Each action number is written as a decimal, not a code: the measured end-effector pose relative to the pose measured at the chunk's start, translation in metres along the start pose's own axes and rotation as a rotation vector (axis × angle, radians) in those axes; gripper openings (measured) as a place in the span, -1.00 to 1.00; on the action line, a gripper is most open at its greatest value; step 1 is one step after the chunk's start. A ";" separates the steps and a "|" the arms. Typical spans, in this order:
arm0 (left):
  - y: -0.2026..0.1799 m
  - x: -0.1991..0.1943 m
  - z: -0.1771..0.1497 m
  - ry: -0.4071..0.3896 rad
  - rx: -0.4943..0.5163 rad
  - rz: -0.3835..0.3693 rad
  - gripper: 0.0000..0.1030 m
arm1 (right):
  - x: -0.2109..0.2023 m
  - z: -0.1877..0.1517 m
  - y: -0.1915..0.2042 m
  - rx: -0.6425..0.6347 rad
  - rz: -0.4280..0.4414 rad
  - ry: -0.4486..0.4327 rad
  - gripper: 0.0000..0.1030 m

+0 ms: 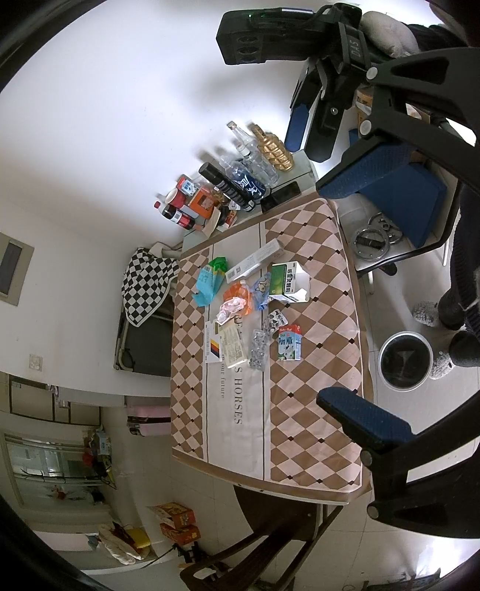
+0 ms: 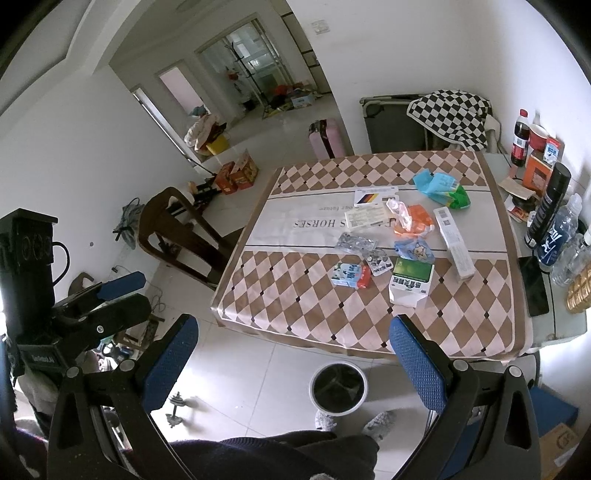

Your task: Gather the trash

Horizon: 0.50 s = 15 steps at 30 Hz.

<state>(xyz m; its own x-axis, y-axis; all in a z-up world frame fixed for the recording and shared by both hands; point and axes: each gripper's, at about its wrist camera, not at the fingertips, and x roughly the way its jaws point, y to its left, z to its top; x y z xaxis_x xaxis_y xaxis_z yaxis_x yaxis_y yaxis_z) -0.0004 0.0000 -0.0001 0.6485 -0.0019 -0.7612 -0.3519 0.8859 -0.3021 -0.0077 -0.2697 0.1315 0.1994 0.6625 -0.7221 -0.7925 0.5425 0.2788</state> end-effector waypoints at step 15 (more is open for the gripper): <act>0.000 0.000 0.000 -0.001 -0.001 0.001 1.00 | 0.004 0.006 0.004 -0.002 -0.001 0.002 1.00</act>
<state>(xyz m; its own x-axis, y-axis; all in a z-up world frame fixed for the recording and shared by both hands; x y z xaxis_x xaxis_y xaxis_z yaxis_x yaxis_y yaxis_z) -0.0006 -0.0001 0.0001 0.6490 -0.0008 -0.7608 -0.3532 0.8854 -0.3022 -0.0064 -0.2620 0.1328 0.1985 0.6609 -0.7238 -0.7933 0.5420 0.2773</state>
